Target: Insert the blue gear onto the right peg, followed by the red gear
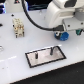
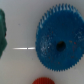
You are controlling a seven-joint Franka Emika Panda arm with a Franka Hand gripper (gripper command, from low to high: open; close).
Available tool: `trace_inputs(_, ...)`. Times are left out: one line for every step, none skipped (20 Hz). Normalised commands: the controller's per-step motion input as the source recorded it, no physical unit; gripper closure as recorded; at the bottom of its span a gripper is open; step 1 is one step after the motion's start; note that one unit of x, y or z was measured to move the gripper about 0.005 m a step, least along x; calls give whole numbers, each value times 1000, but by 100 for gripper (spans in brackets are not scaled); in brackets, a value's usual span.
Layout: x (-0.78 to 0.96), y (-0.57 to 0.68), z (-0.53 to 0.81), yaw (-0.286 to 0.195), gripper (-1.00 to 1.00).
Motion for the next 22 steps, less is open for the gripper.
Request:
trace_inputs(-319, -123, -265, 0, -100)
trace_inputs(-345, -149, -219, 0, -100)
trace_inputs(-341, -152, -195, 0, -100)
trace_inputs(-349, -157, -162, 0, -100)
trace_inputs(-129, 0, 0, 0, -100)
trace_inputs(-263, -74, 0, 0, -100)
trace_inputs(-443, -114, 0, 0, -100)
trace_inputs(-523, -114, -31, 0, -100)
trace_inputs(-566, -129, -60, 0, -100)
trace_inputs(-537, -111, -63, 0, -100)
trace_inputs(-511, -103, -66, 0, -100)
trace_inputs(-469, -83, -94, 0, -100)
trace_inputs(-423, -83, -94, 0, -100)
trace_inputs(-377, -86, -86, 0, -100)
trace_inputs(-343, -89, -86, 0, -100)
trace_inputs(-320, -100, -83, 0, -100)
trace_inputs(-11, 0, 0, 0, -100)
trace_inputs(-324, -125, -181, 0, 100)
trace_inputs(-307, -78, -152, 0, 100)
trace_inputs(-268, -34, -121, 0, 100)
trace_inputs(-250, -12, -102, 0, 100)
trace_inputs(-238, -2, -86, 0, 100)
